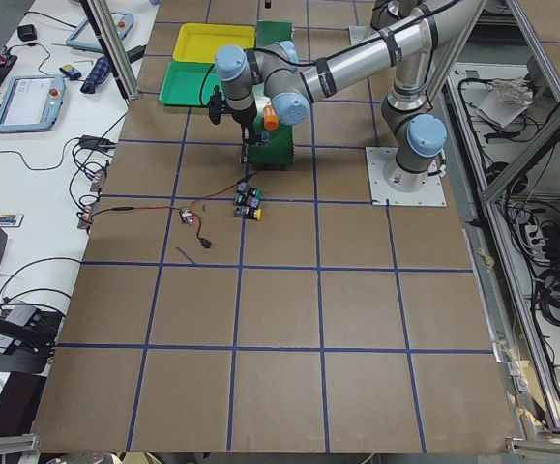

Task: Sort buttons by color to trays
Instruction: 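Place the yellow-capped button on the belt with the left gripper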

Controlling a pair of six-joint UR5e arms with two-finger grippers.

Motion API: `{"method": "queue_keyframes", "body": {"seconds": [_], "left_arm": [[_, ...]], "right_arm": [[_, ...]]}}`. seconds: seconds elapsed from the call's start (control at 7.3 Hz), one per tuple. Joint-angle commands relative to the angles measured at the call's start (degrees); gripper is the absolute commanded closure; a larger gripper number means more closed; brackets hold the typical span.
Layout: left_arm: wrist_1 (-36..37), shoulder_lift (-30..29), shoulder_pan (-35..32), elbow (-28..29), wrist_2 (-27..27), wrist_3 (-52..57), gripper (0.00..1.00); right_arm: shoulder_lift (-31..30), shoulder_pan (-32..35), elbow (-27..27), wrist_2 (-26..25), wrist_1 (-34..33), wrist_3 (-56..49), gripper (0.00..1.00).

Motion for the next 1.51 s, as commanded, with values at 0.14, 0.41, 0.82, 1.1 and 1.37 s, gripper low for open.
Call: {"method": "queue_keyframes", "body": {"seconds": [0.14, 0.41, 0.82, 1.1, 1.37], "left_arm": [[4.6, -0.7, -1.0, -6.2, 0.0, -2.6, 1.00], [7.2, -1.8, -1.2, -6.6, -0.2, -2.6, 0.82], [7.1, 0.2, -1.7, -5.9, 0.3, -2.7, 0.00], [6.3, 0.4, 1.1, 0.1, 4.4, -1.6, 0.00], [6.8, -1.3, 7.2, 2.8, 8.5, 5.1, 0.00]], "right_arm": [[0.0, 0.0, 0.0, 0.1, -0.2, 0.0, 0.00], [0.1, 0.0, -0.1, 0.0, -0.2, 0.0, 0.00], [0.1, 0.0, -0.1, 0.0, -0.2, 0.0, 0.00], [0.1, 0.0, -0.1, 0.0, -0.2, 0.0, 0.00], [0.1, 0.0, -0.1, 0.0, -0.2, 0.0, 0.00]]}}
